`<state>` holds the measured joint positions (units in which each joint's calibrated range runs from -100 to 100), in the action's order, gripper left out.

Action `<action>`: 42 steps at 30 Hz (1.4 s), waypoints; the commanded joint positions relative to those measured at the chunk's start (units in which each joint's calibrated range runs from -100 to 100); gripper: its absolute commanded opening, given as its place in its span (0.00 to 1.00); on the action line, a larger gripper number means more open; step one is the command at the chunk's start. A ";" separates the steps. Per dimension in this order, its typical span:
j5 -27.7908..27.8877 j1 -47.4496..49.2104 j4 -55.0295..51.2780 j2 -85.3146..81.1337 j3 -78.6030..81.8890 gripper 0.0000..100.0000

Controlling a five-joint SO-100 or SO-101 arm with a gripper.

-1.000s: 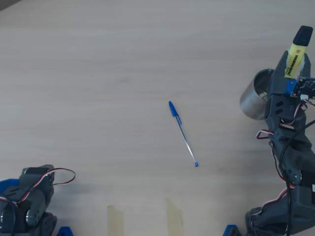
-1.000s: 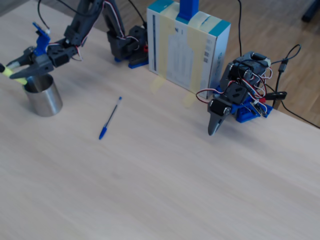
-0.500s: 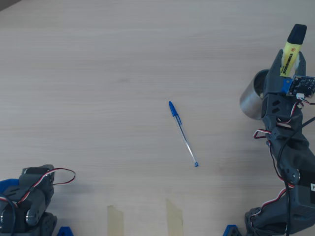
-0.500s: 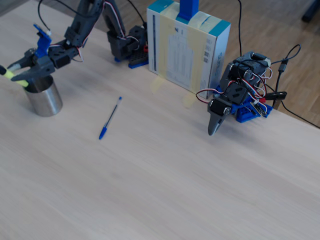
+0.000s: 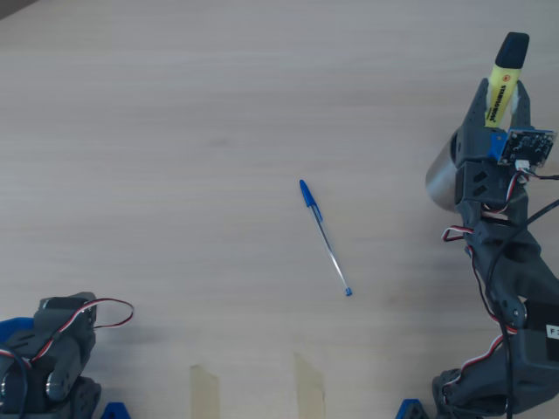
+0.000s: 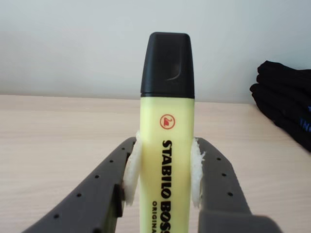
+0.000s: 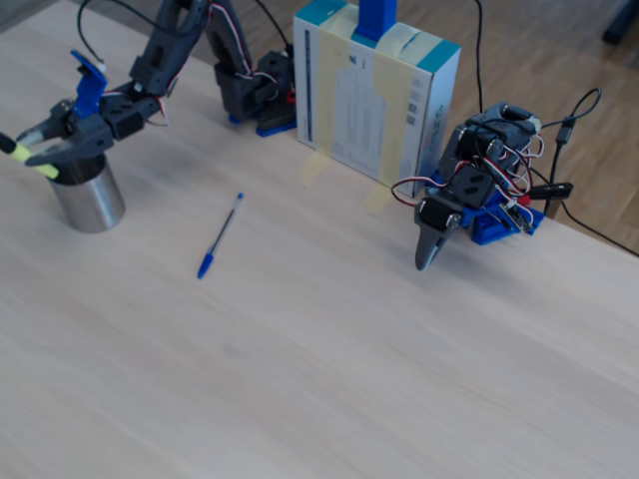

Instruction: Grab the yellow pen and put it in the silver cup.

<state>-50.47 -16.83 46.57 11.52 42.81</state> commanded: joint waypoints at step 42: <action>2.61 -3.07 0.50 -10.60 16.65 0.02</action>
<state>-49.12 -19.58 46.73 1.12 59.49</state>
